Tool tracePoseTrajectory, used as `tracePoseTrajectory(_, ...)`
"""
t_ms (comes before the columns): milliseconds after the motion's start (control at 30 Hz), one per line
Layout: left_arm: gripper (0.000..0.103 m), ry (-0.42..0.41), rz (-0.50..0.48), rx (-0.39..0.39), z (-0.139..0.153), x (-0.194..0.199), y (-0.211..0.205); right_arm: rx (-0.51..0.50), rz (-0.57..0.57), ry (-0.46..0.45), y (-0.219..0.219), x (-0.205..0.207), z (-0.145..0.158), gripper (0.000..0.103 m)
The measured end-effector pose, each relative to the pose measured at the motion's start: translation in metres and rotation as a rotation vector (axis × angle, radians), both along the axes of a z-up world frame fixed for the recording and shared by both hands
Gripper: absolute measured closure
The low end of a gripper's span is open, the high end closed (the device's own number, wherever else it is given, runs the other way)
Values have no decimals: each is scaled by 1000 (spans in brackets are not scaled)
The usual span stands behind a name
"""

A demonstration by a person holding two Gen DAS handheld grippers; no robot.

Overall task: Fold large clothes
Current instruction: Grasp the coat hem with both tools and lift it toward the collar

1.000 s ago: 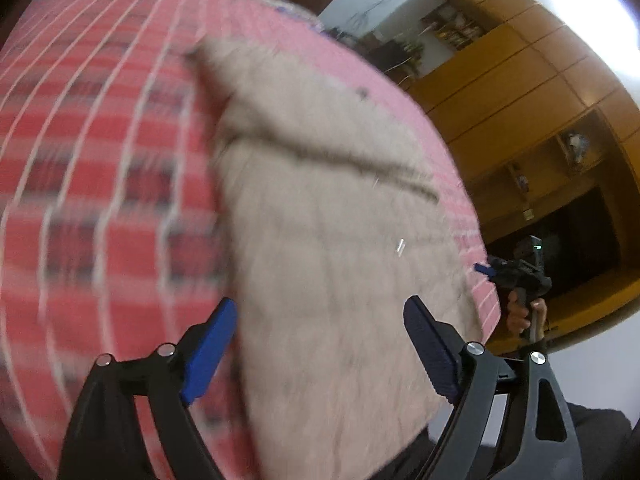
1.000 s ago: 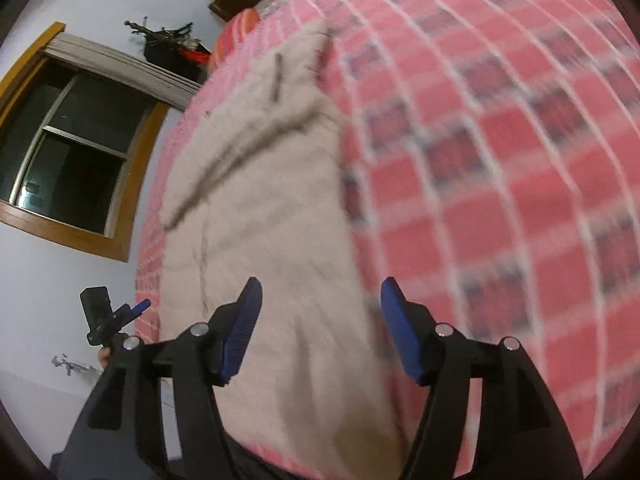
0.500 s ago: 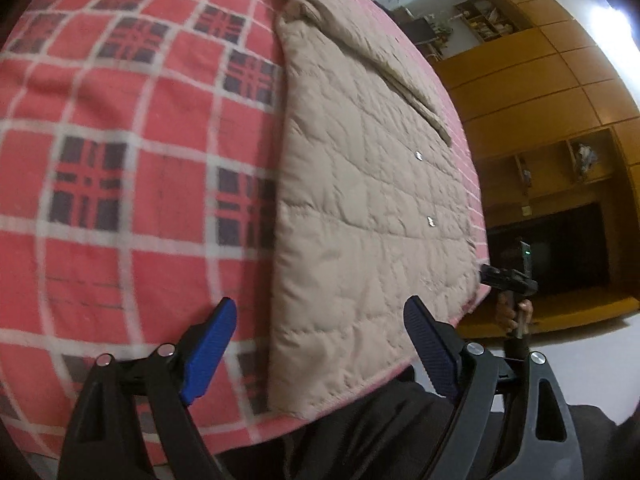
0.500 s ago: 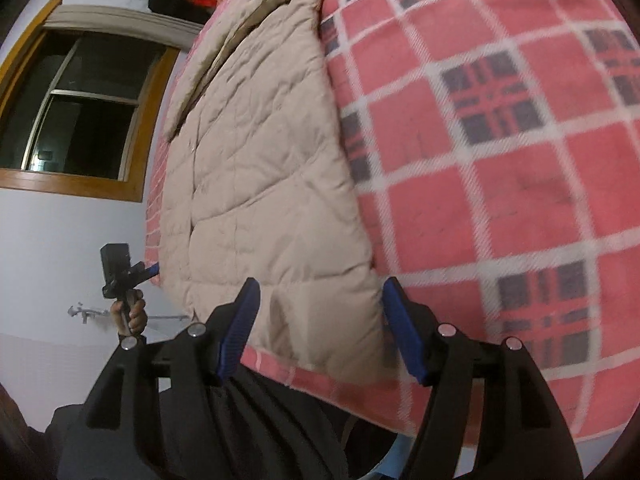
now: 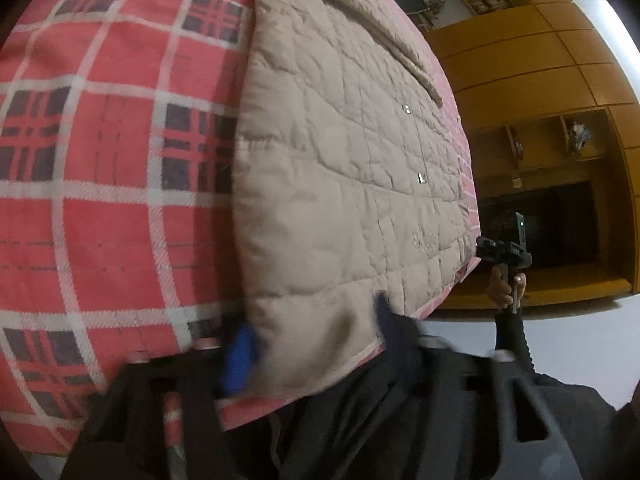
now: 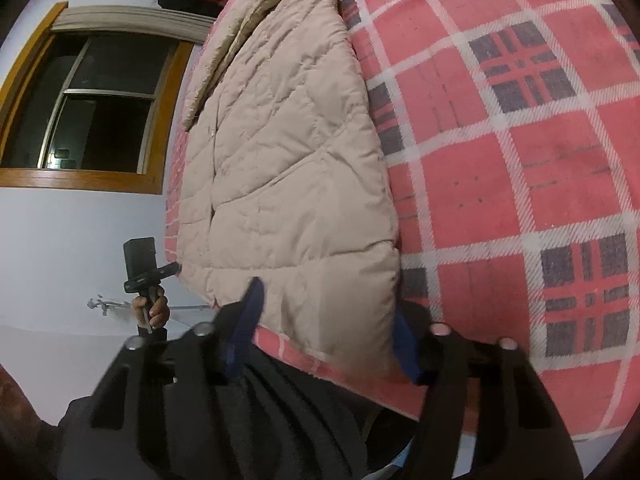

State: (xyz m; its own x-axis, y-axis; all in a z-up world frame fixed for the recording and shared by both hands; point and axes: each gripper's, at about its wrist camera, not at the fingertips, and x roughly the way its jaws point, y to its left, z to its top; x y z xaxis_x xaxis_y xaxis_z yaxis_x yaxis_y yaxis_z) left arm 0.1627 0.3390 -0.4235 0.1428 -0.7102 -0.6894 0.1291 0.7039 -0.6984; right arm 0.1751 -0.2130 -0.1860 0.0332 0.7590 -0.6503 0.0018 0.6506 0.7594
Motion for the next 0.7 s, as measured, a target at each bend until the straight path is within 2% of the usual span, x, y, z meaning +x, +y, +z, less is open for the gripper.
tracePoseTrajectory(33, 74, -4, -2, 5, 2, -3, 0, 5, 2, 3, 0, -1, 0, 66)
tracePoseTrajectory(67, 75, -8, -1, 8, 3, -4, 0, 7, 7, 4, -2, -2, 0, 81)
tracePoseTrajectory(167, 82, -4, 20, -13, 2, -4, 4, 0, -1, -12, -3, -6, 0, 88)
tracePoseTrajectory(333, 88, -42, 53, -73, 14, -5, 4, 37, -34, -53, -6, -8, 12, 92)
tracePoseTrajectory(700, 90, -146, 74, -137, 56, -7, 6, 88, -48, -157, 3, -1, 58, 93)
